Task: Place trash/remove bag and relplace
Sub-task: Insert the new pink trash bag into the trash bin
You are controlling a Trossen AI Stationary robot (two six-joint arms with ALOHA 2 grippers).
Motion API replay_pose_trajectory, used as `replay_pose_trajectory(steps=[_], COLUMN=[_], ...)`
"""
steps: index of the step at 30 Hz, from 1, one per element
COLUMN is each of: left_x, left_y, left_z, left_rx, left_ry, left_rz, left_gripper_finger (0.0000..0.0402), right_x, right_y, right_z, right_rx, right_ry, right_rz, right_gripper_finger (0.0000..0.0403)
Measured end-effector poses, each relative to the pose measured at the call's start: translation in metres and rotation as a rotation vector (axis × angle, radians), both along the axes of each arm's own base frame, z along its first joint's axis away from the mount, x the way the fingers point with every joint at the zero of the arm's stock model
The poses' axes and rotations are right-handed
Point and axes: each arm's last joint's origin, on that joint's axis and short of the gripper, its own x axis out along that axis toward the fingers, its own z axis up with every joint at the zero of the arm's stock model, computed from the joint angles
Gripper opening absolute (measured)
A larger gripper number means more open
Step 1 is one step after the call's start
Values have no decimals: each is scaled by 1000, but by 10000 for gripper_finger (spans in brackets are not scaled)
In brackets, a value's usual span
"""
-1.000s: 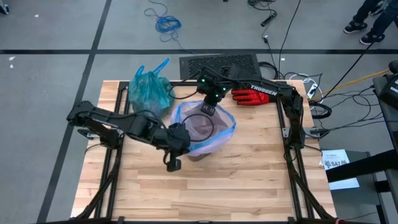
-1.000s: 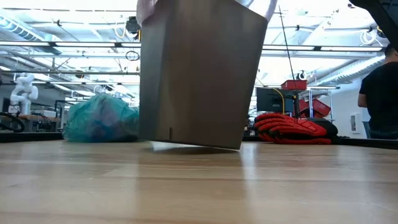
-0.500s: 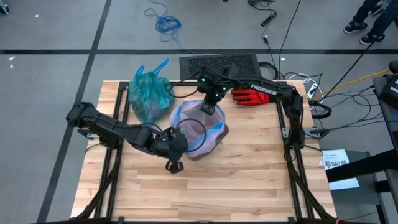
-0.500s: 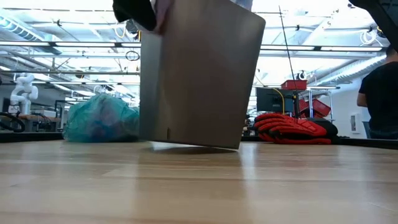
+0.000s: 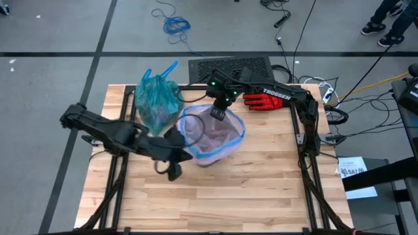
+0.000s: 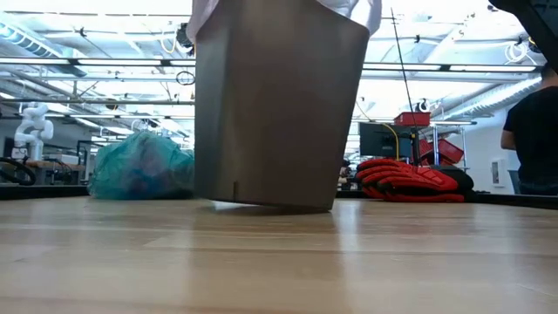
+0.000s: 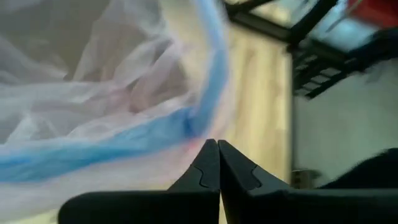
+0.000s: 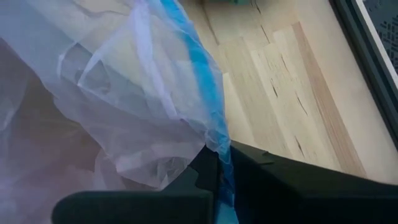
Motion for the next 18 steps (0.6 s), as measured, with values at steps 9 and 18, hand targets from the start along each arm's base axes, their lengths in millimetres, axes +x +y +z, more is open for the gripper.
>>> replay_pose_trajectory(steps=[9,18], left_x=[-21,27], left_y=[22,59], left_z=[44,1], left_rx=[79,92], left_ry=[-181,91], left_rz=[122,74], left_gripper_finger=[0,0], right_x=[2,3], right_y=[-1,-1], right_z=[1,1], right_rx=[-9,-10], right_ry=[-21,-29], right_rz=[2,-1], right_gripper_finger=[11,11])
